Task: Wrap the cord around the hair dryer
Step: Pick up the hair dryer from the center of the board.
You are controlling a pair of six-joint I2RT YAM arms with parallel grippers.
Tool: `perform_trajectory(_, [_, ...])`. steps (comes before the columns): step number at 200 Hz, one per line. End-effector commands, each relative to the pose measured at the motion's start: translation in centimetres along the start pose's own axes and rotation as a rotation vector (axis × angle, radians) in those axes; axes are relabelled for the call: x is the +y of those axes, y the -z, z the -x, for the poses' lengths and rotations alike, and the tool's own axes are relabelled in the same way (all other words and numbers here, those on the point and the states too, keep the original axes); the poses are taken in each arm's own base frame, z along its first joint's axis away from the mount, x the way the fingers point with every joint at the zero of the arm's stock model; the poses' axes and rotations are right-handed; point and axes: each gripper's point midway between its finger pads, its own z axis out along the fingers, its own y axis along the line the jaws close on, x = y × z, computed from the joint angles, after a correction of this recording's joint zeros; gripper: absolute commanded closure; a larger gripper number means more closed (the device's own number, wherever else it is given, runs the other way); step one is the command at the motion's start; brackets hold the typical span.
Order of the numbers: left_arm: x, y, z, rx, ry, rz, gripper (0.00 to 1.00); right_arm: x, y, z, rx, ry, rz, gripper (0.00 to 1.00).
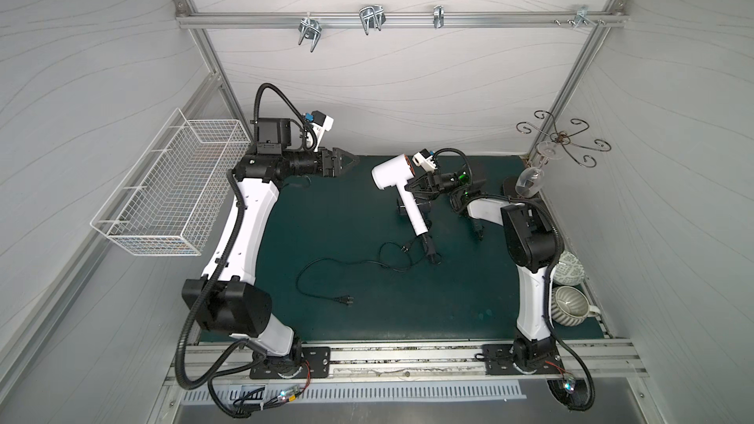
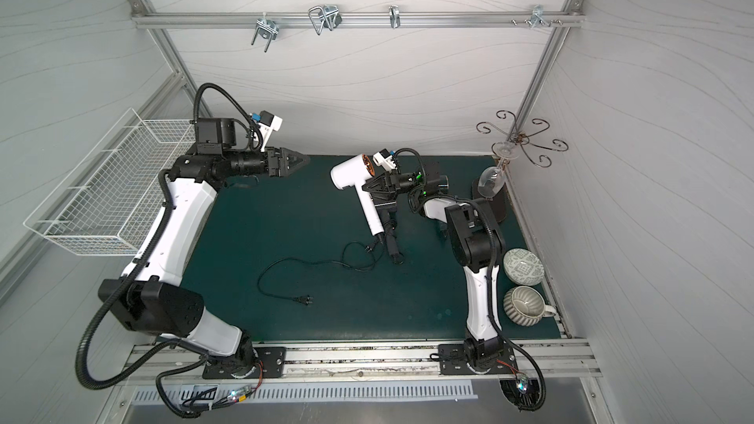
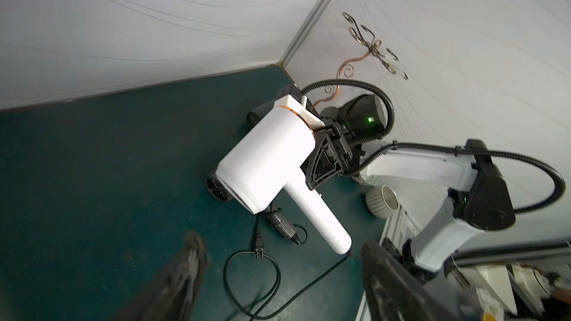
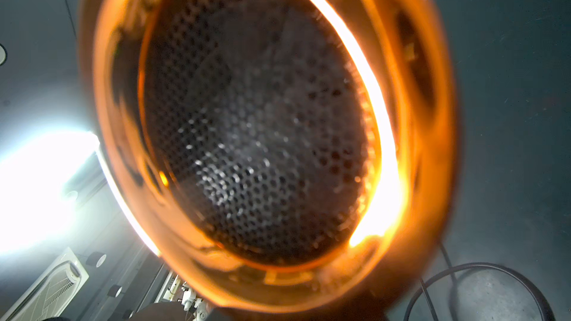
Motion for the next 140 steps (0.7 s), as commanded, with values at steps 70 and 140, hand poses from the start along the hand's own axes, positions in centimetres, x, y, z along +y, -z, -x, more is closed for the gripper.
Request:
perform_trajectory(70, [-1.8,-0.7,-2.1,0.073,0.008,-0.208,0.16,6.3,-3.8,-6.1,0.308,0.073,0.017,0.93])
perform_trajectory(140, [-2.2,-1.1,-4.4,0.106,0.017,-0.231,0.16,9.7,-5.8,-8.3,0.413,0.103,0.028,0.92])
